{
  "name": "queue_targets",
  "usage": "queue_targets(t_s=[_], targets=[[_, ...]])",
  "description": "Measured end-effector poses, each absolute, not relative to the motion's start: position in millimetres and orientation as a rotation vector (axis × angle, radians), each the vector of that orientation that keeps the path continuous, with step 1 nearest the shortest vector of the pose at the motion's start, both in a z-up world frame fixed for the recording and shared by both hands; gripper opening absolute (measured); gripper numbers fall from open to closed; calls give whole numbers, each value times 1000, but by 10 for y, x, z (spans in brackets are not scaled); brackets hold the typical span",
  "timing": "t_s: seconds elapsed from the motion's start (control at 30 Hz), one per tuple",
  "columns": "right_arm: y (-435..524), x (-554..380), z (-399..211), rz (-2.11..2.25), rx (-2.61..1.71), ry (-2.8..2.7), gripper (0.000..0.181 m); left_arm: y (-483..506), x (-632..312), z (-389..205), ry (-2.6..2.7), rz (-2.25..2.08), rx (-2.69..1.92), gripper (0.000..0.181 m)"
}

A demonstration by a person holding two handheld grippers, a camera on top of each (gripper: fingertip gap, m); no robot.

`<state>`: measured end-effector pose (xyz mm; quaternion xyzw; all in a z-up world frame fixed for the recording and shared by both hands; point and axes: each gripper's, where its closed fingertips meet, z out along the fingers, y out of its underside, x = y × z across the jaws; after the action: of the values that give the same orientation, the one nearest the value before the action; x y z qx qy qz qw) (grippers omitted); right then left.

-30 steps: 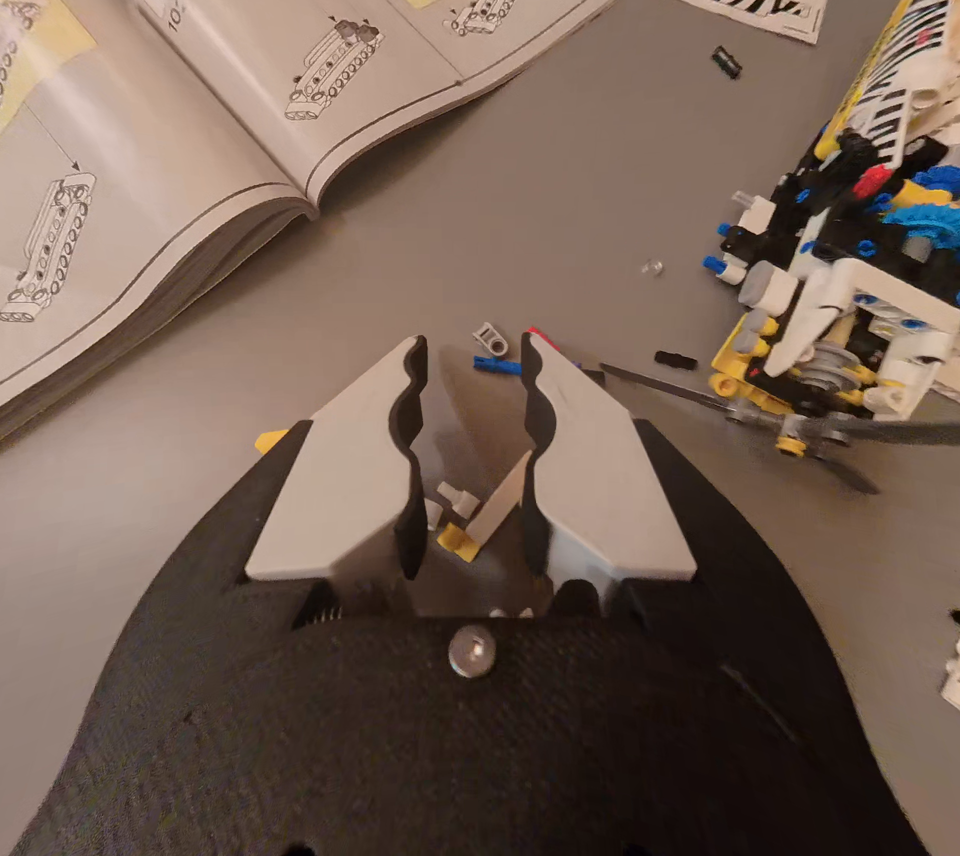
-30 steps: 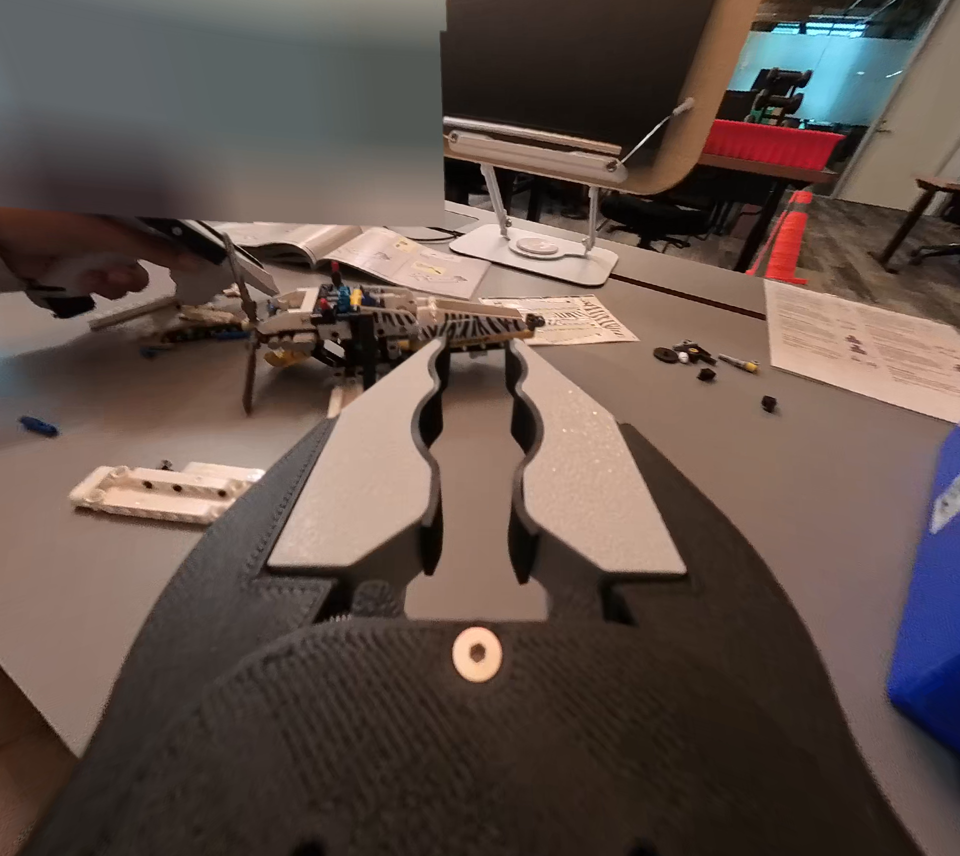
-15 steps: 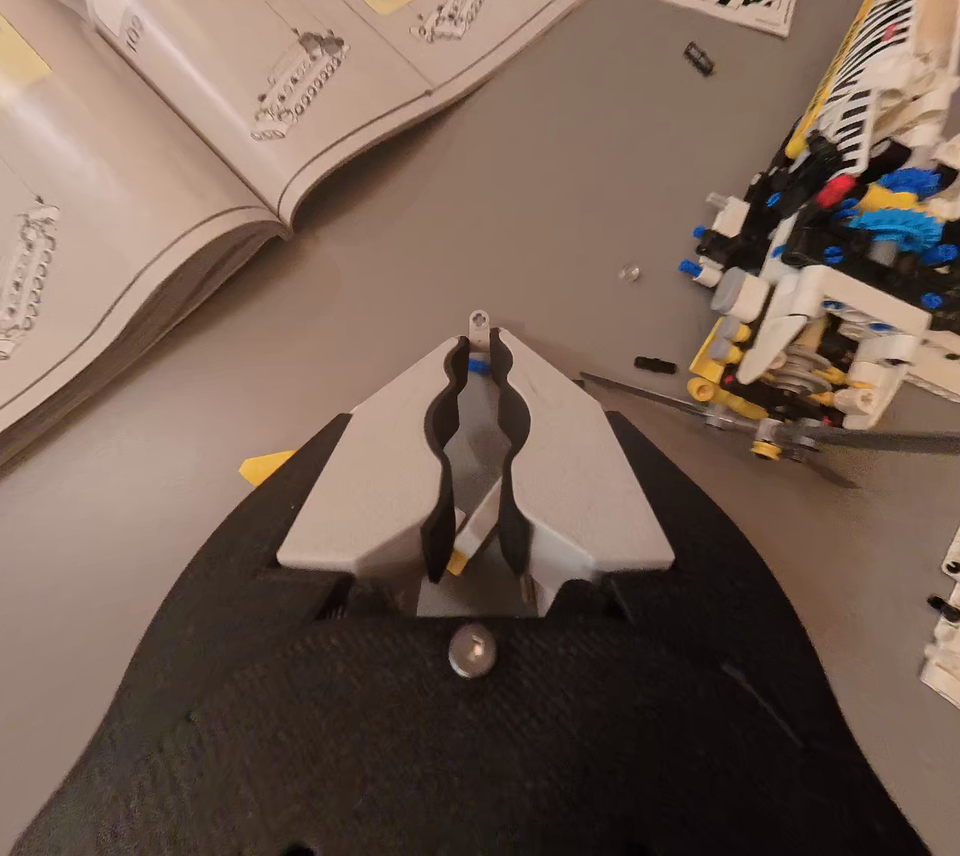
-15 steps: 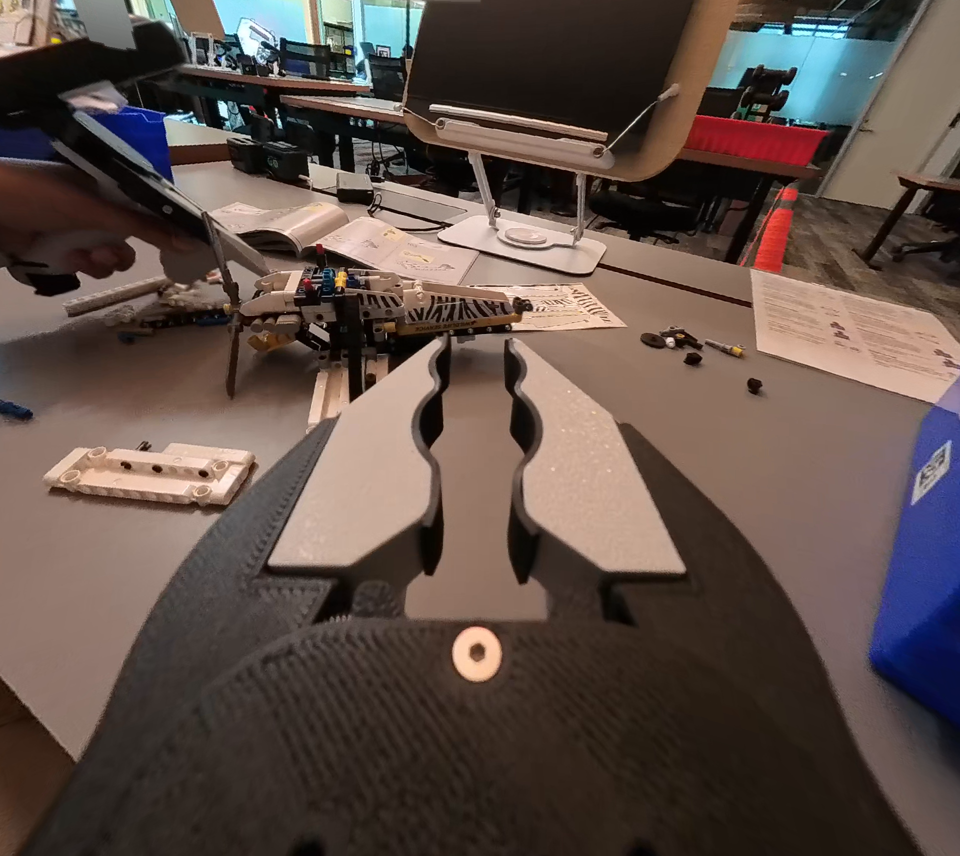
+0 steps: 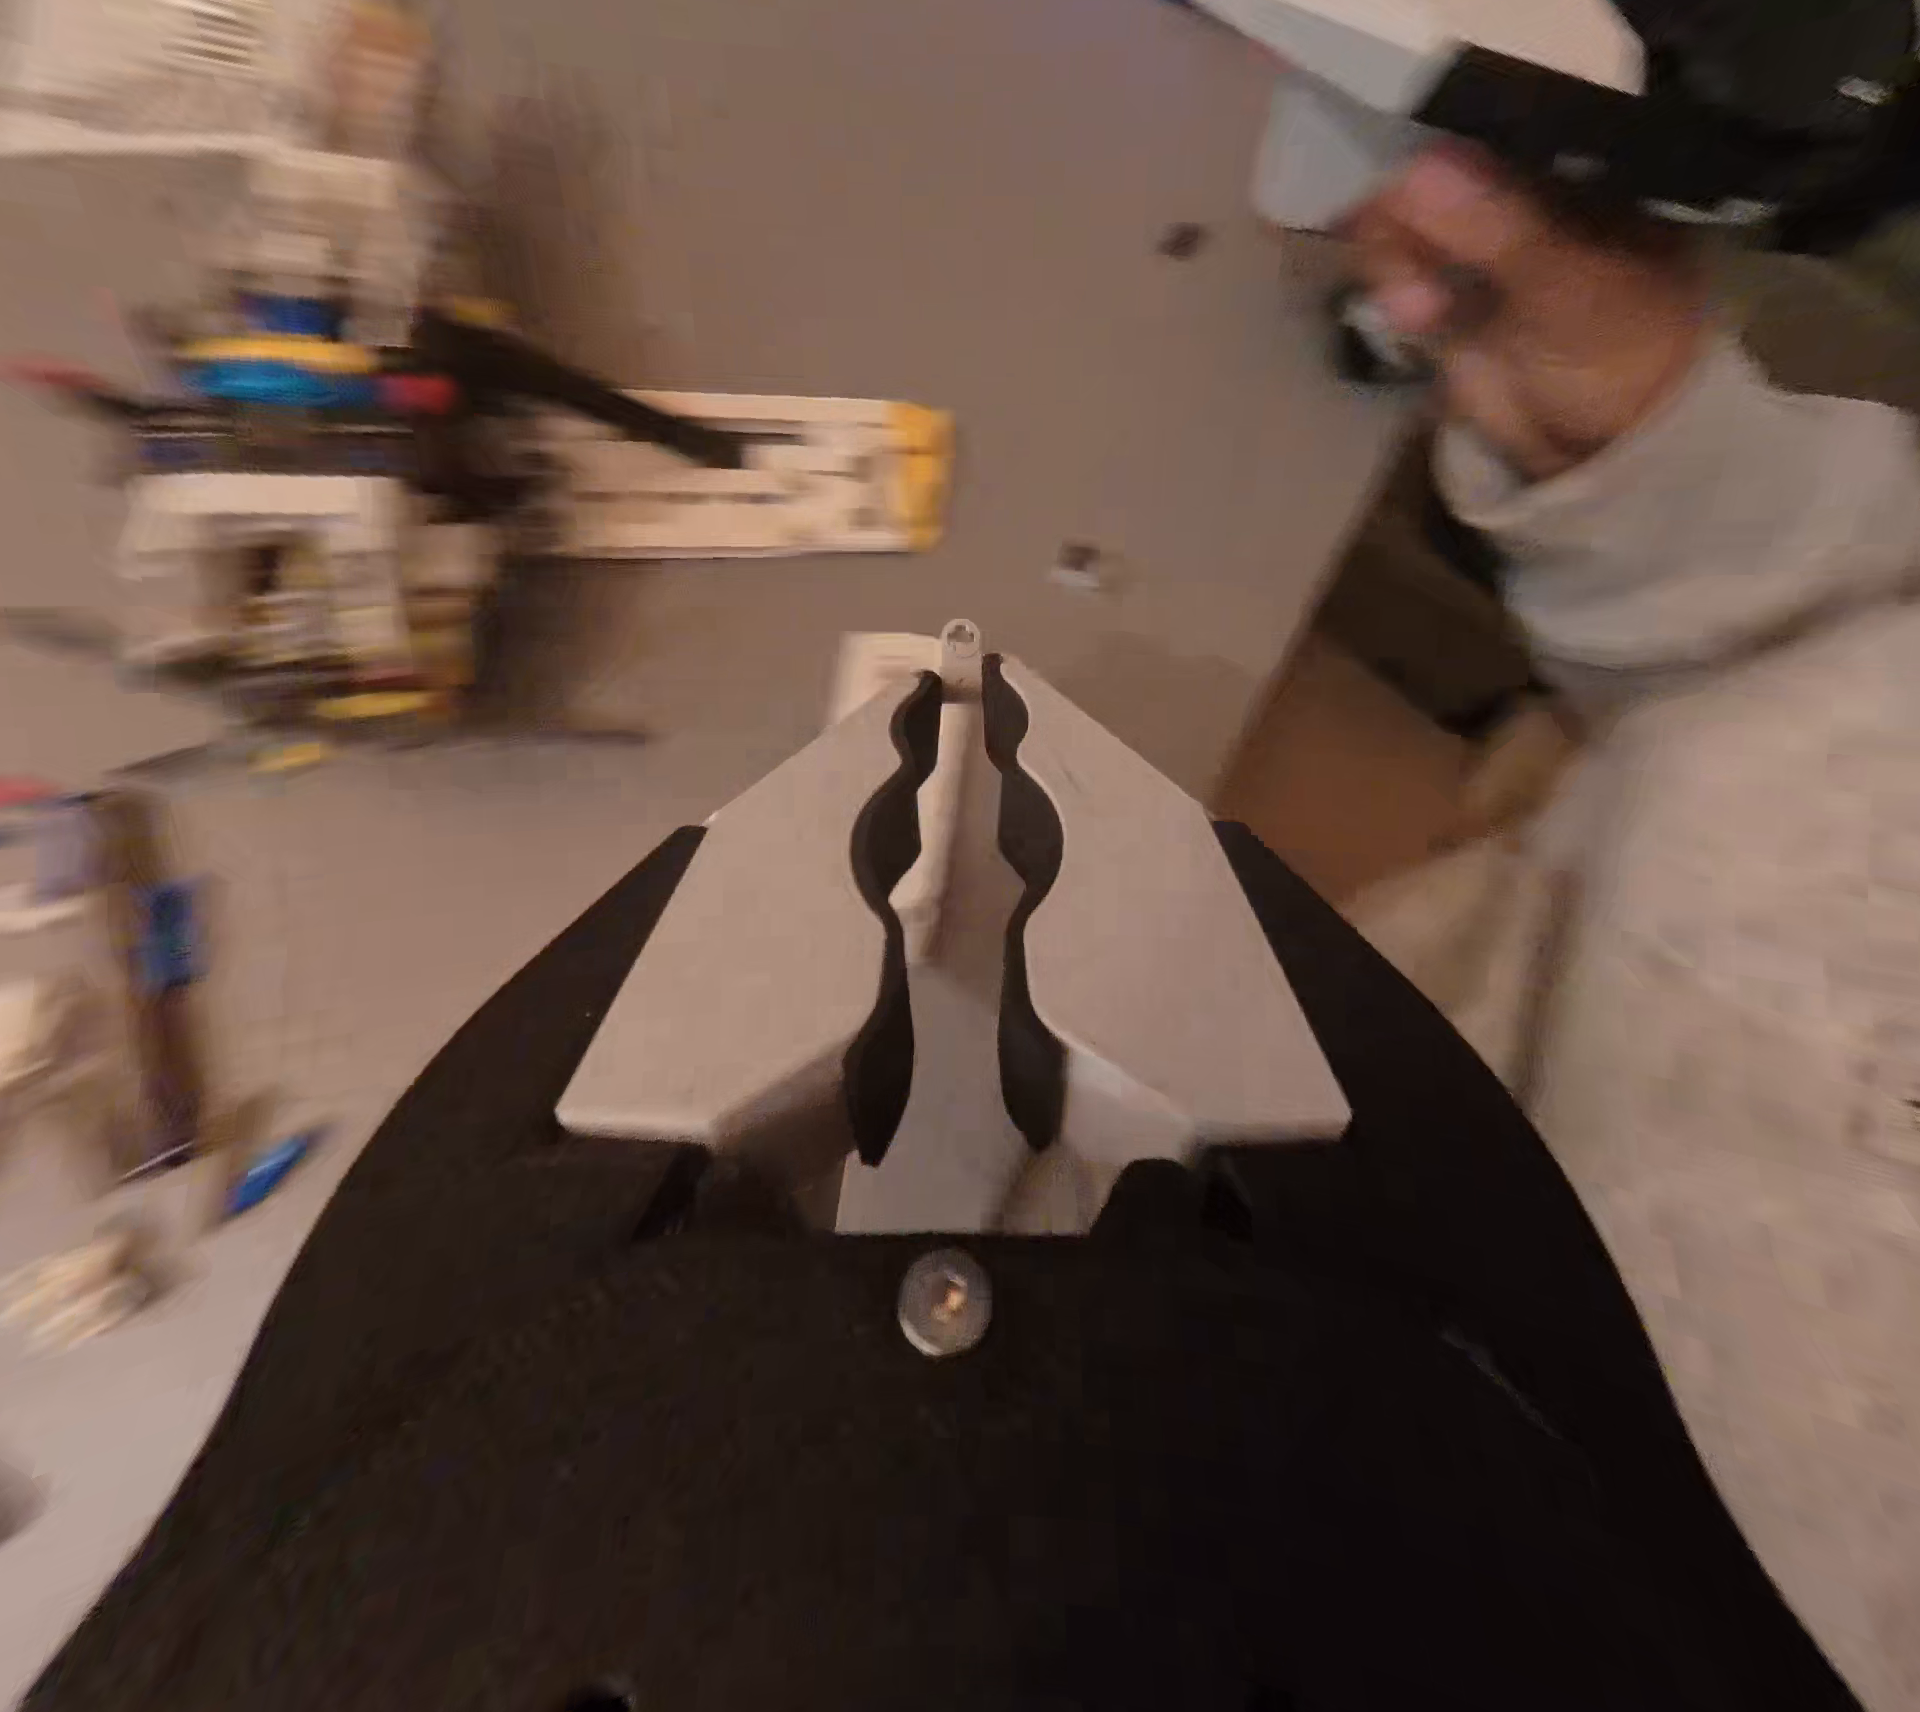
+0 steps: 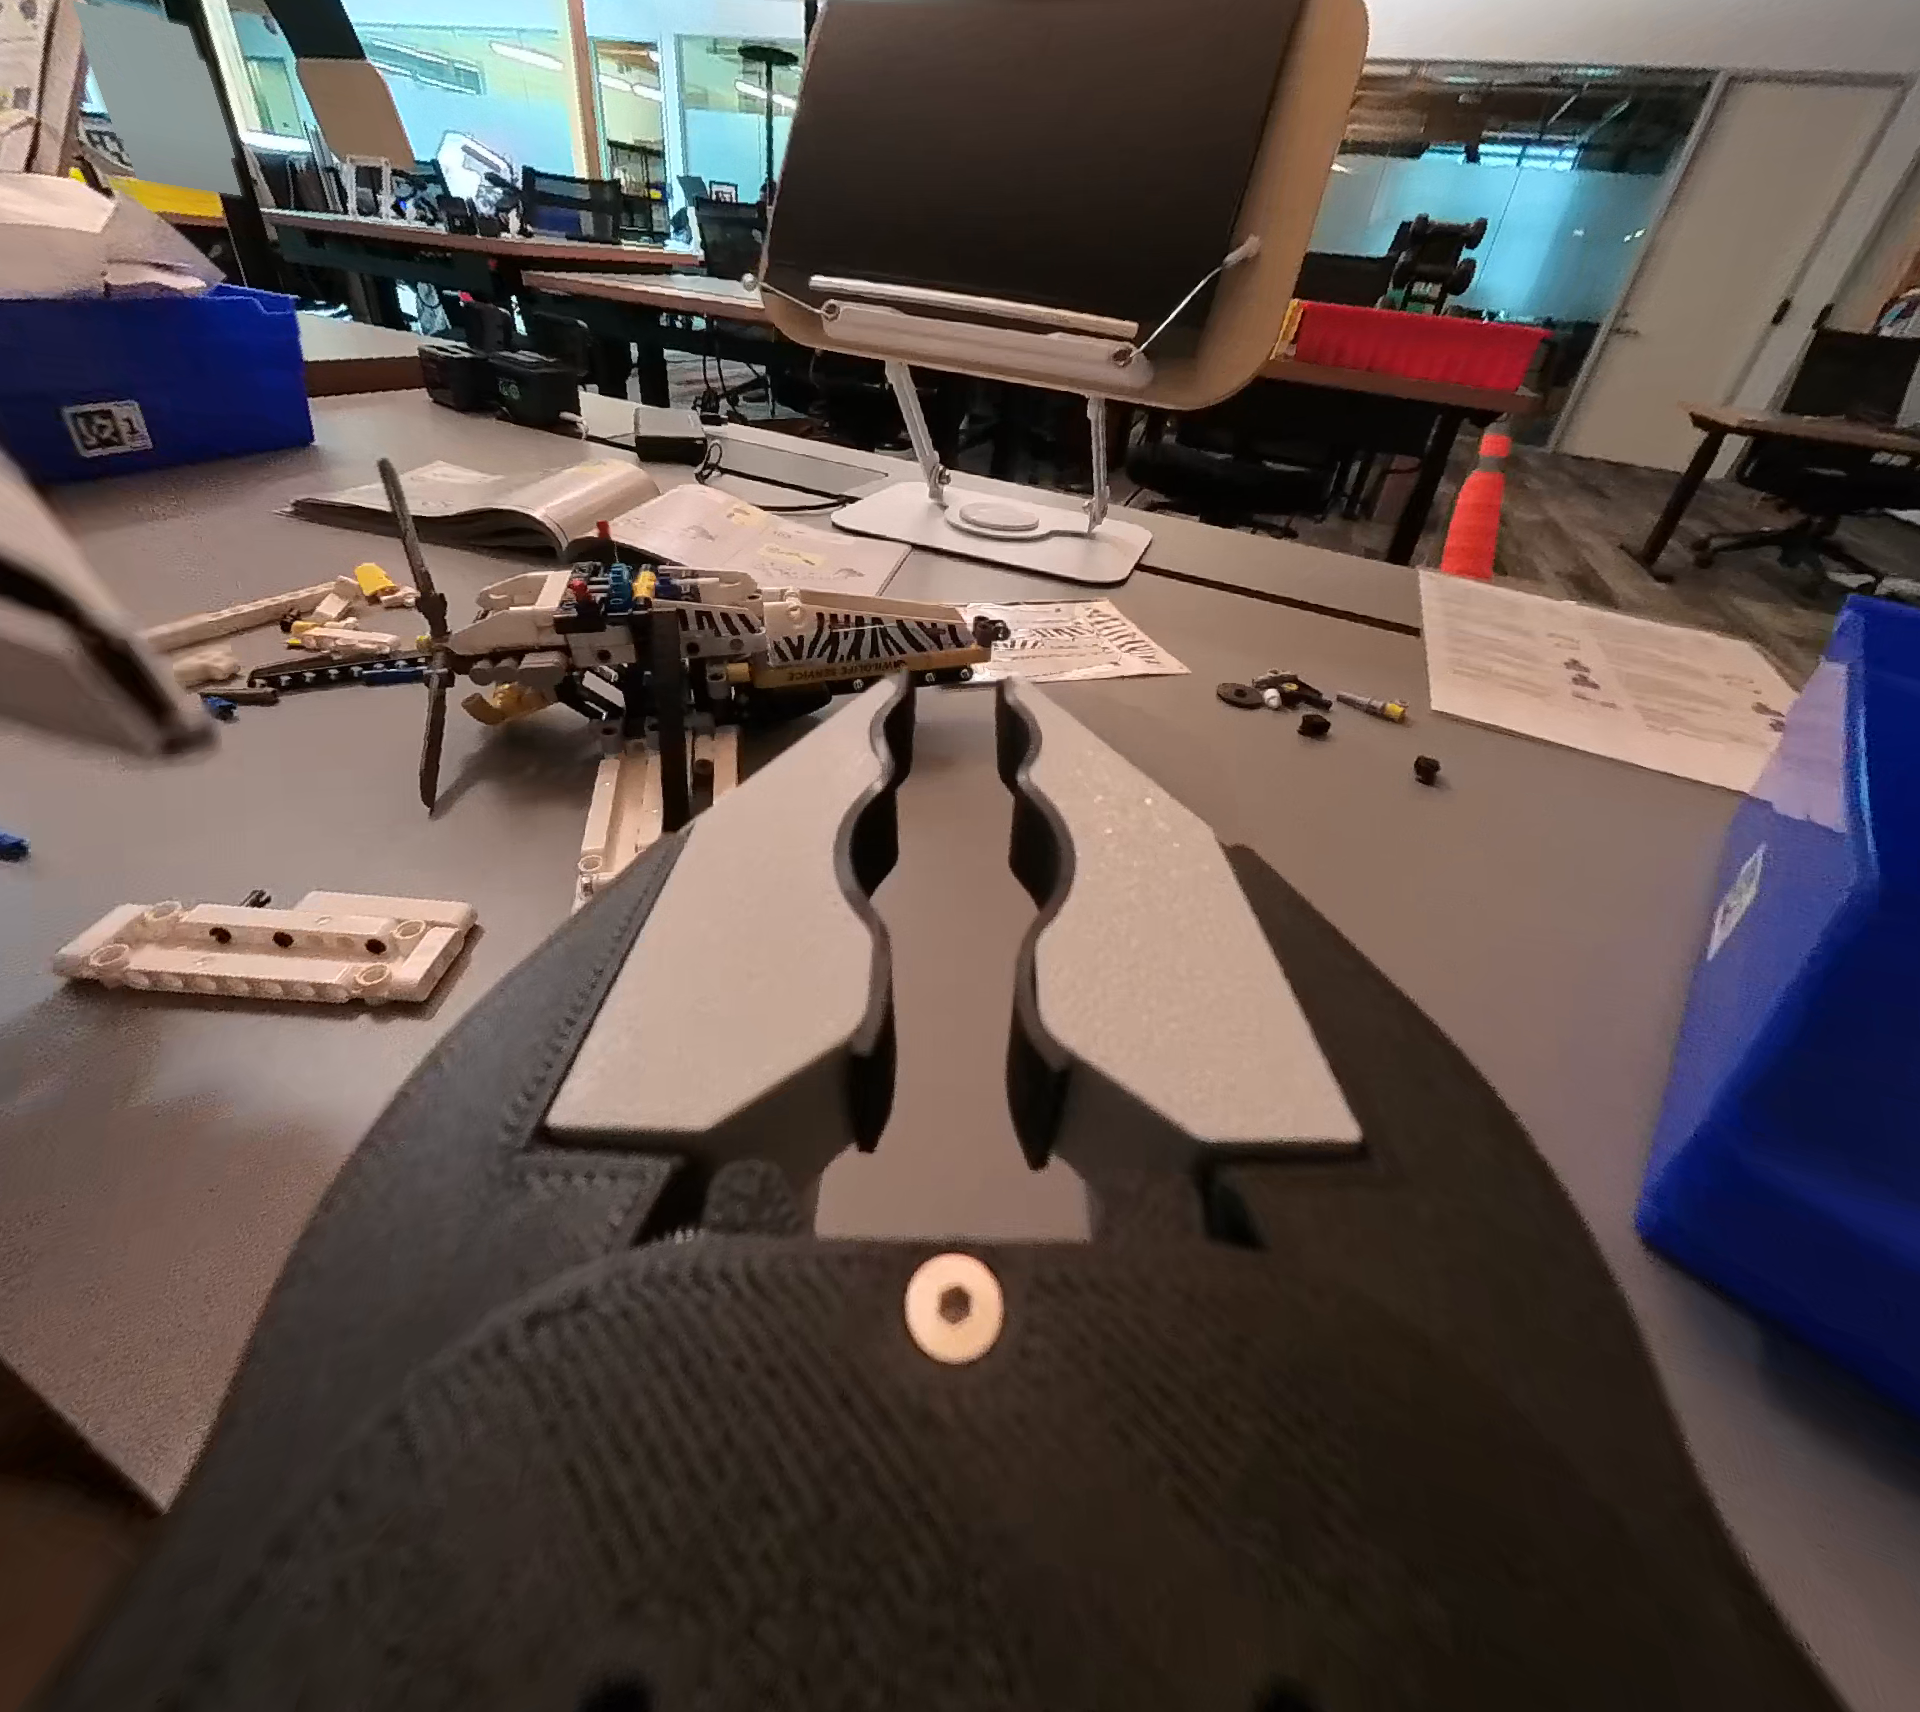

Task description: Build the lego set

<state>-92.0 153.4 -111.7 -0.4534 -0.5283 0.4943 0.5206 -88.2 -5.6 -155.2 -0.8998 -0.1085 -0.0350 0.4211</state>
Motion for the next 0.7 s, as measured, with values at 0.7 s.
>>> queue_targets(t_s=[0.7], targets=[[569, -418, -1149, 1409, -601, -1724, 25, 621, -316, -1201, -634, -973, -1634, 5]])
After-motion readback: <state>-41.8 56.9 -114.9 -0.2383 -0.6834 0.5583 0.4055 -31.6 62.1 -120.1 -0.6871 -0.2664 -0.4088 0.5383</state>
